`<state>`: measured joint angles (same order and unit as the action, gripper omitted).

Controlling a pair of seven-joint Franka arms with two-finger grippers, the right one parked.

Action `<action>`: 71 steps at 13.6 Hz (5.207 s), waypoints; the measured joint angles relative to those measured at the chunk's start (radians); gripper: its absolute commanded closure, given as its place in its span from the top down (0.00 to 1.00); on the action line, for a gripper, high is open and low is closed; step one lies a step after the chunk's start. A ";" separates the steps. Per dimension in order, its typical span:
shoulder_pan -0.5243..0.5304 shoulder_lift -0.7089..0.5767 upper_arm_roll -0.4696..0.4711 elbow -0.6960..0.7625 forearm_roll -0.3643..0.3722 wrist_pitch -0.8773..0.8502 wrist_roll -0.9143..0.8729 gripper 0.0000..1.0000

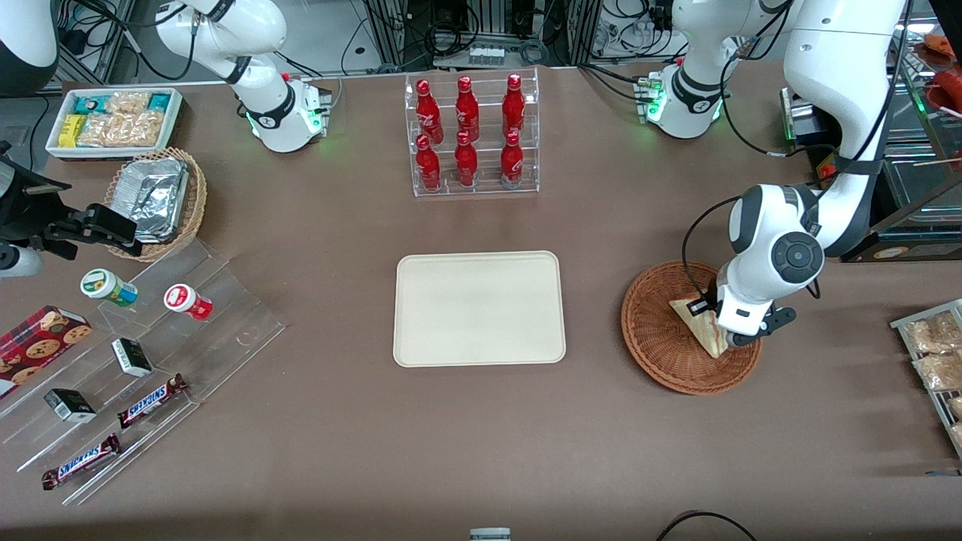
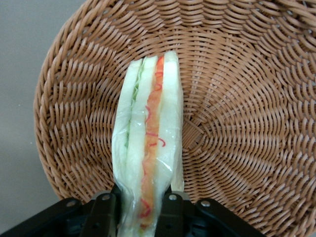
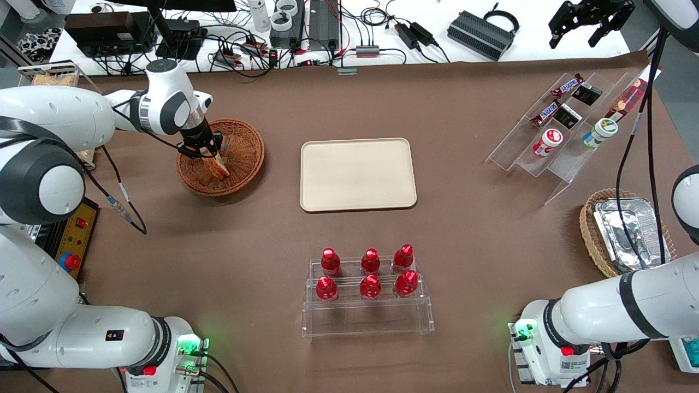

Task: Place sandwich from basket to tray
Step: 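Lower the open left gripper over the wrapped sandwich in the basket, then close the left gripper on the sandwich's wrapped edge and lift, then carry the sandwich with the left gripper over the cream tray, then lower the sandwich onto the tray and open the left gripper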

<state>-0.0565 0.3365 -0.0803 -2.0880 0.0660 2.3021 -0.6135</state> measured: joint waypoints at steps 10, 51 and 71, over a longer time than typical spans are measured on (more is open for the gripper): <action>-0.012 -0.013 -0.009 0.189 0.045 -0.257 0.015 0.00; -0.395 0.455 -0.267 0.706 0.133 -0.353 -0.102 0.12; -0.403 0.463 -0.250 0.725 0.137 -0.303 -0.166 1.00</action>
<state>-0.4592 0.7993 -0.3306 -1.3630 0.2027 1.9989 -0.7800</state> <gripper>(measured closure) 0.000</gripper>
